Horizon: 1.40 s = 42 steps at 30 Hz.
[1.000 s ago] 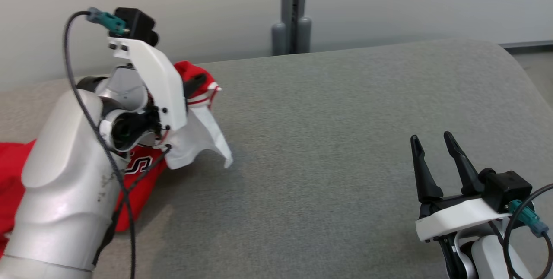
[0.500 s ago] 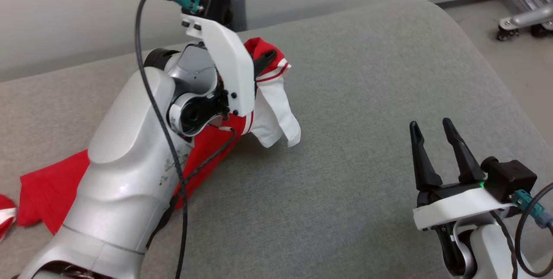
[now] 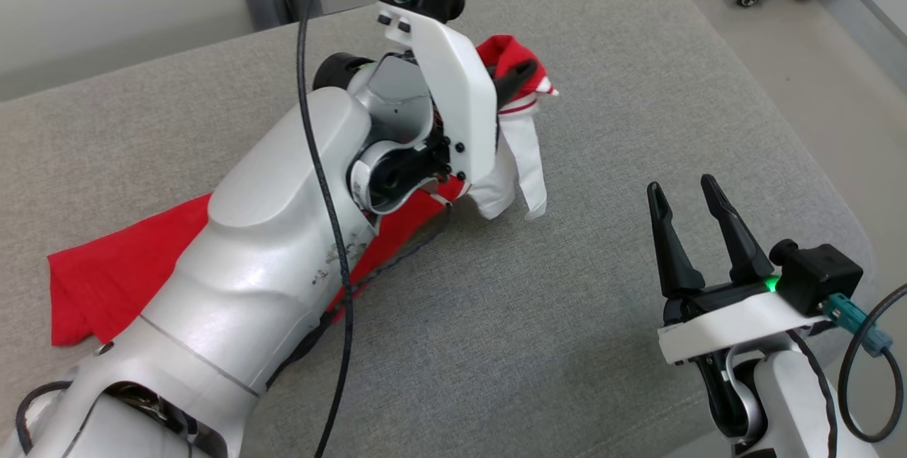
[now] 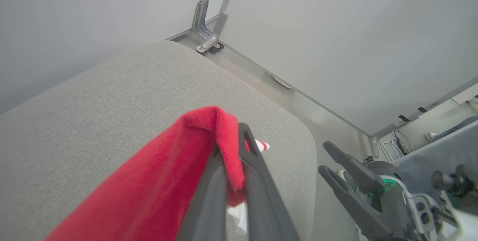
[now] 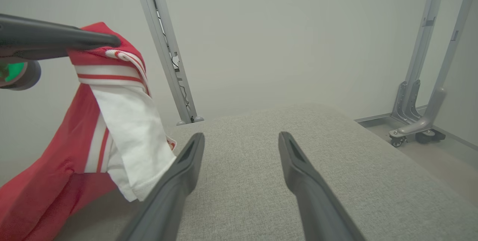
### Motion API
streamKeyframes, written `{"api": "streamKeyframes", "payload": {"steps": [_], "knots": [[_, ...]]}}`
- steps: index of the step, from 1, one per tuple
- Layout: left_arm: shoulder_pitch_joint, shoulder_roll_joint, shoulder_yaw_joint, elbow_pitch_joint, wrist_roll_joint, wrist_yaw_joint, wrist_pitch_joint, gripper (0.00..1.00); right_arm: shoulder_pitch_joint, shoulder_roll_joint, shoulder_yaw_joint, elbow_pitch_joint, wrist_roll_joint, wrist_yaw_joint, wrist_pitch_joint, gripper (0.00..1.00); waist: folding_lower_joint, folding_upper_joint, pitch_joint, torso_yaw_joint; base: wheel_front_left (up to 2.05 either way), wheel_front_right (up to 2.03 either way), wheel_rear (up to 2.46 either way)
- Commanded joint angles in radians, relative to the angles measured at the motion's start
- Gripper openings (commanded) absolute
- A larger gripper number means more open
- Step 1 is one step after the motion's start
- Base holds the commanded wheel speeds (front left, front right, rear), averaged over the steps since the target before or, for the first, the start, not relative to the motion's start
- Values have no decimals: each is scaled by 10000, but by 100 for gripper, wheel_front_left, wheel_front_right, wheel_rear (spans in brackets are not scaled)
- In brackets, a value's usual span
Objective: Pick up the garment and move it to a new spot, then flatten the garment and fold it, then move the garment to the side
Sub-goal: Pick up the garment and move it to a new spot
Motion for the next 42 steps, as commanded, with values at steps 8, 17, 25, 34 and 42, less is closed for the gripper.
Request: {"api": "streamKeyframes", "payload": {"steps": [8,17,25,34,42], "knots": [[-671,36,-1721,463,-1191,236,-837,90,-353,-66,101,-9,102,23,-35,100,0,-1,295,-43,0,0,0],[-998,29,-2934,980,-2097,72,-1349,100,-256,-73,-213,154,-272,23,-33,100,0,-1,-66,743,0,0,0],[-819,45,-3134,1444,-2166,-185,-2537,100,6,-67,-660,253,-807,23,-33,100,0,-1,-578,1915,0,0,0],[125,1420,-2757,1017,-1875,-330,-4589,100,368,-73,-1066,217,-1143,23,-35,100,0,-1,-1079,2995,0,0,0],[1363,2690,-2538,-106,-1291,436,-6365,100,654,-74,-1091,43,-894,23,-33,100,0,-1,-1267,3359,0,0,0]]}}
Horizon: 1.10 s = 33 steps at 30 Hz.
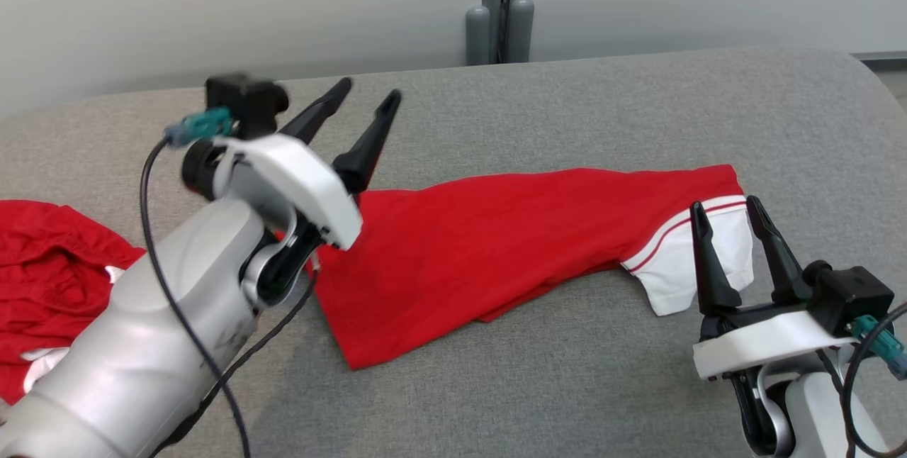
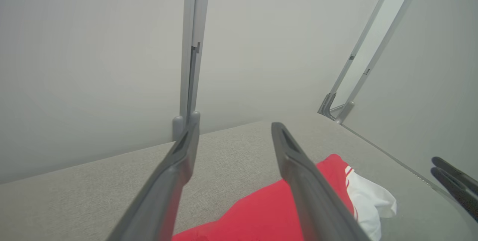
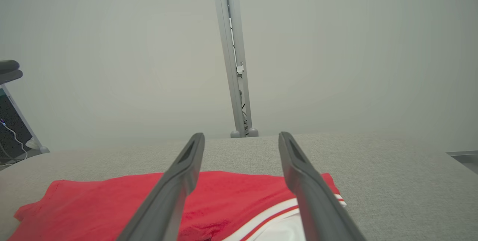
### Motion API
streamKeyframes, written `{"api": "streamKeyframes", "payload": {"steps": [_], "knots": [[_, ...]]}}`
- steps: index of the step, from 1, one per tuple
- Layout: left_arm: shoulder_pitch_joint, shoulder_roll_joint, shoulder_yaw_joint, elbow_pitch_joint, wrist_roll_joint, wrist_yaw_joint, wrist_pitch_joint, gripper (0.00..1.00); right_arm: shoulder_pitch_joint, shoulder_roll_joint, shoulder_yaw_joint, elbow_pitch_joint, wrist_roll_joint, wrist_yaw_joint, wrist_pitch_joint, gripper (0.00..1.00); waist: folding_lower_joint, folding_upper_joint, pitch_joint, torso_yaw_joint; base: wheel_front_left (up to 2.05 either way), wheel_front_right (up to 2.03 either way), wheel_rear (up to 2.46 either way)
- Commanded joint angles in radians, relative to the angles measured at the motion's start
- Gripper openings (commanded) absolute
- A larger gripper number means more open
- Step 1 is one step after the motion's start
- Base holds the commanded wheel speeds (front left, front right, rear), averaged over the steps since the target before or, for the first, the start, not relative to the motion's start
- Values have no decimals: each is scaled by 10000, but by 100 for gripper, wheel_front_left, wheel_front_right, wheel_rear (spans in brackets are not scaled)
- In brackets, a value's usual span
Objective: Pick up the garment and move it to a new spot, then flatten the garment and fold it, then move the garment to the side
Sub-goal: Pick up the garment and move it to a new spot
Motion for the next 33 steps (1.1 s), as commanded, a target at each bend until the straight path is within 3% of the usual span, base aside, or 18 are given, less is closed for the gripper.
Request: {"api": "streamKeyframes", "payload": {"steps": [1,8,10,13,16,23,33], "knots": [[271,221,70,-238,222,257,-298,100,195,-89,-36,-66,66,23,-33,100,0,0,-84,94,0,0,0],[2044,1357,1078,-1901,721,1674,-1058,100,464,-129,-102,-267,177,23,-33,100,0,0,-276,267,0,0,0],[2525,1581,1739,-2527,1396,2211,-1078,100,581,-121,-153,-324,372,23,-35,100,0,0,-274,357,0,0,0],[3681,1602,2748,-3368,2439,2737,-1078,100,718,-151,-156,-436,507,23,-33,100,0,0,-255,426,0,0,0],[4616,1499,3750,-4036,3367,2985,-1081,100,842,-186,-175,-510,570,23,-33,100,0,0,-265,471,0,0,0],[6713,808,5709,-4889,5085,3015,-1084,100,1126,-239,-116,-832,346,23,-33,100,0,0,-342,439,0,0,0],[8715,-946,7934,-5311,6539,2040,-1085,100,1655,-169,-491,-1130,189,23,-33,100,0,0,-567,461,0,0,0]]}}
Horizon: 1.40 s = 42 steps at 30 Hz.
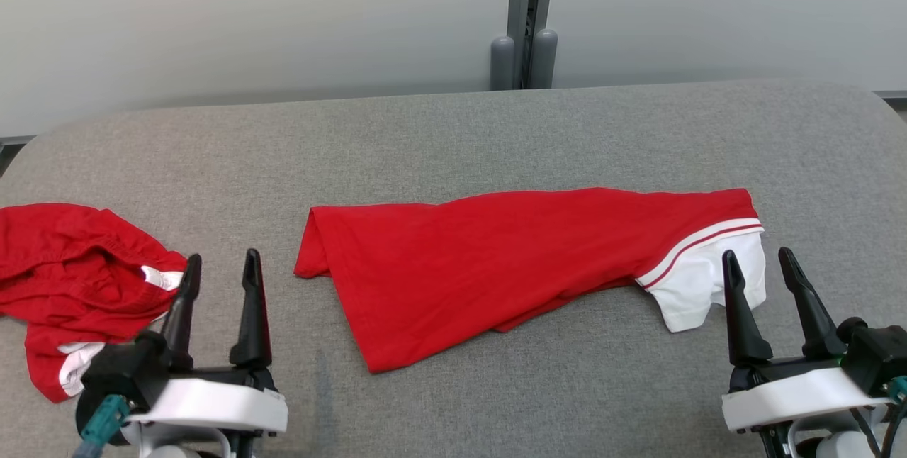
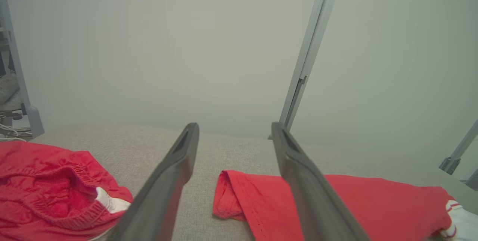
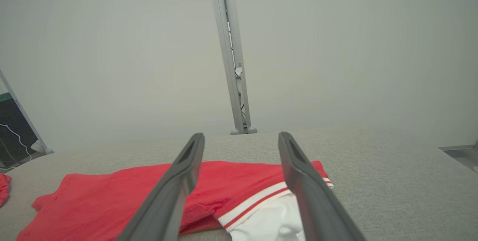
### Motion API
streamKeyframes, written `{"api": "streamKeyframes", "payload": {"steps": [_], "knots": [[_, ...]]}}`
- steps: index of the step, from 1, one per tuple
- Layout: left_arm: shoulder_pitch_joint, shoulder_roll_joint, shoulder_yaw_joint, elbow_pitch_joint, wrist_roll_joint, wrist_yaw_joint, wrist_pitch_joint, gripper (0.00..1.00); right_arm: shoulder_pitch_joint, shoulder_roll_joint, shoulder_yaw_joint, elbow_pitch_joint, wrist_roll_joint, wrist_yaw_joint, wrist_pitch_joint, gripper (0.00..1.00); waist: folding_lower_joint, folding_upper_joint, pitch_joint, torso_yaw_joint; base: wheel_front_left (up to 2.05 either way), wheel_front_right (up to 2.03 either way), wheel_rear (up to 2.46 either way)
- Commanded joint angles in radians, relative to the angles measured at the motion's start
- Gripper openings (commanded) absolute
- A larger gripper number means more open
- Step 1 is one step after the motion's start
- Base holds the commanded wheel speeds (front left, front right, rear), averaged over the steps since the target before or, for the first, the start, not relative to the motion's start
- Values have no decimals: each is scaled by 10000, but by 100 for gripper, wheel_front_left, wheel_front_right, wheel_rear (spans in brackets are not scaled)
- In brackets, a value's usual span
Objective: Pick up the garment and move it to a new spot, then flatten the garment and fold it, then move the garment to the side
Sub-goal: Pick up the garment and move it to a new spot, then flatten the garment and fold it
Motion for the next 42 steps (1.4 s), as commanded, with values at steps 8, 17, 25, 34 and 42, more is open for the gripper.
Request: {"api": "streamKeyframes", "payload": {"steps": [8,17,25,34,42], "knots": [[505,-1002,926,359,951,-961,-27,100,185,39,-118,-70,-90,23,-32,100,0,0,-157,7,0,0,0],[469,-1388,1443,651,1481,-1455,-28,100,161,55,-169,-70,-127,23,-32,100,0,0,-166,2,0,0,0],[335,-1627,1693,920,1734,-1745,-28,100,118,62,-173,5,-133,23,-32,100,0,0,-167,-40,0,0,0],[354,-1735,1532,1580,1644,-2044,-25,100,73,51,-180,101,-207,23,-32,100,0,0,-221,-87,0,0,0],[-146,-1767,681,3173,635,-2431,1426,100,3,60,-105,138,-215,23,-32,100,0,0,-214,-163,0,0,0]]}}
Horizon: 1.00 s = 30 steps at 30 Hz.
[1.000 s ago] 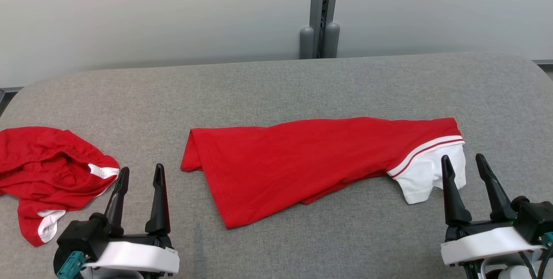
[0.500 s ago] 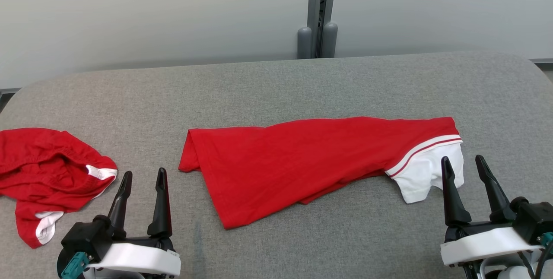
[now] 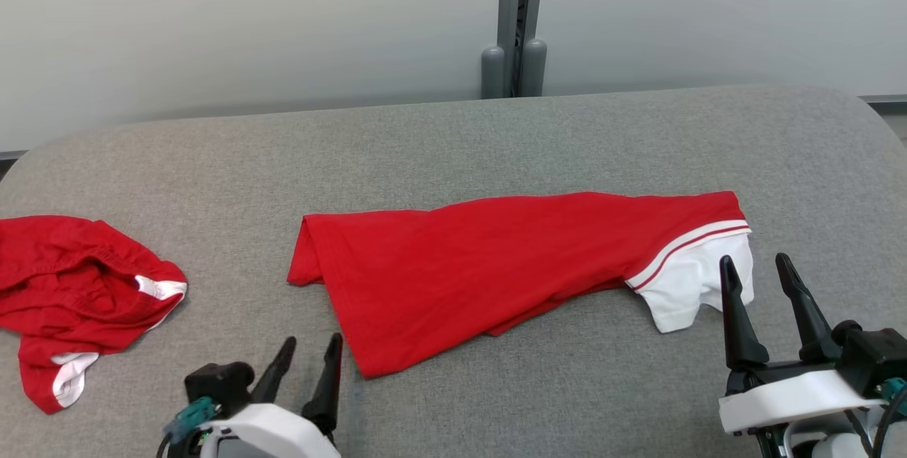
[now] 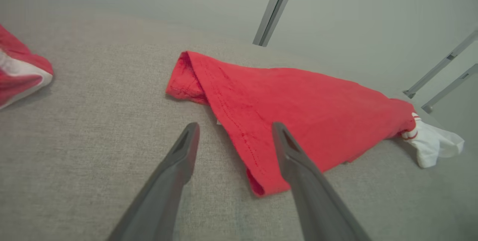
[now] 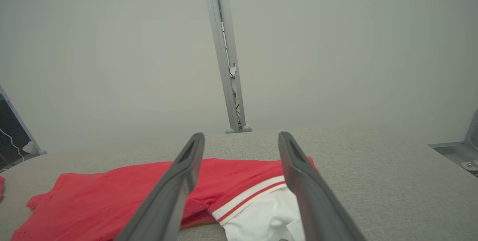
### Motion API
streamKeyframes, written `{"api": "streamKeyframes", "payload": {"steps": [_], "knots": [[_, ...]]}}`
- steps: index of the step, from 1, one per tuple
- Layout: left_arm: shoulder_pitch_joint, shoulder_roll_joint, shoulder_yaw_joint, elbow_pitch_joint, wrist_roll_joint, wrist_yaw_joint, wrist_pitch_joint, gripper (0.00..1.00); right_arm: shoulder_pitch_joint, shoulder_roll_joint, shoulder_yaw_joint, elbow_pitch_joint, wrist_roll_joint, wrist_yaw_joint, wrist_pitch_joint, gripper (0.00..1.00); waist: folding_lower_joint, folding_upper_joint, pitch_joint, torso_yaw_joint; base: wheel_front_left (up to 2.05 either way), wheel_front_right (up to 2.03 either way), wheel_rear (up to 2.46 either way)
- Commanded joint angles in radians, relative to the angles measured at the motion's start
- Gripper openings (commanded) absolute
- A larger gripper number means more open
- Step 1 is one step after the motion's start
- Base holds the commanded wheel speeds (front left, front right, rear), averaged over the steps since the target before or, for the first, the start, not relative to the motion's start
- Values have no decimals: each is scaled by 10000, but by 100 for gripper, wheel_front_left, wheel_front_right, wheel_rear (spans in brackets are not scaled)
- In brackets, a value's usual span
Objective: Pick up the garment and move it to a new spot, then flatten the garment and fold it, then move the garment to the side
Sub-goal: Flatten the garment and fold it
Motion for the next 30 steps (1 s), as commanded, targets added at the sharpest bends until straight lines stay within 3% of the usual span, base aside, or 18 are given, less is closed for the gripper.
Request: {"api": "streamKeyframes", "payload": {"steps": [1,6,16,17,18,20,25,30], "knots": [[-307,39,-82,138,-124,-41,181,100,-125,-33,-9,-16,-86,23,-32,100,0,0,17,-46,0,0,0],[-614,20,-692,1123,-733,-204,1546,100,-240,-31,70,1,-45,23,-32,100,0,0,138,-293,0,0,0],[-970,23,-942,1551,-1873,-26,2348,100,-343,-20,87,-20,-57,23,-32,100,0,0,348,-561,0,0,0],[-1030,21,-938,1523,-1983,-15,2375,93,-342,-18,98,-16,-52,23,-32,100,0,0,367,-580,0,0,0],[-1060,21,-940,1488,-2035,2,2380,48,-322,-18,100,-20,-53,23,-32,100,0,0,383,-595,0,0,0],[-1061,22,-939,1399,-2087,14,2403,0,-347,-15,91,-37,-51,23,-32,100,0,0,423,-611,0,0,0],[-1014,65,-1007,950,-2275,-119,2611,0,-384,-12,45,-50,-54,23,-32,100,0,0,481,-599,0,0,0],[-859,97,-878,-416,-3104,-307,3167,0,-396,-11,-20,-31,-10,23,-32,100,0,0,491,-546,0,0,0]]}}
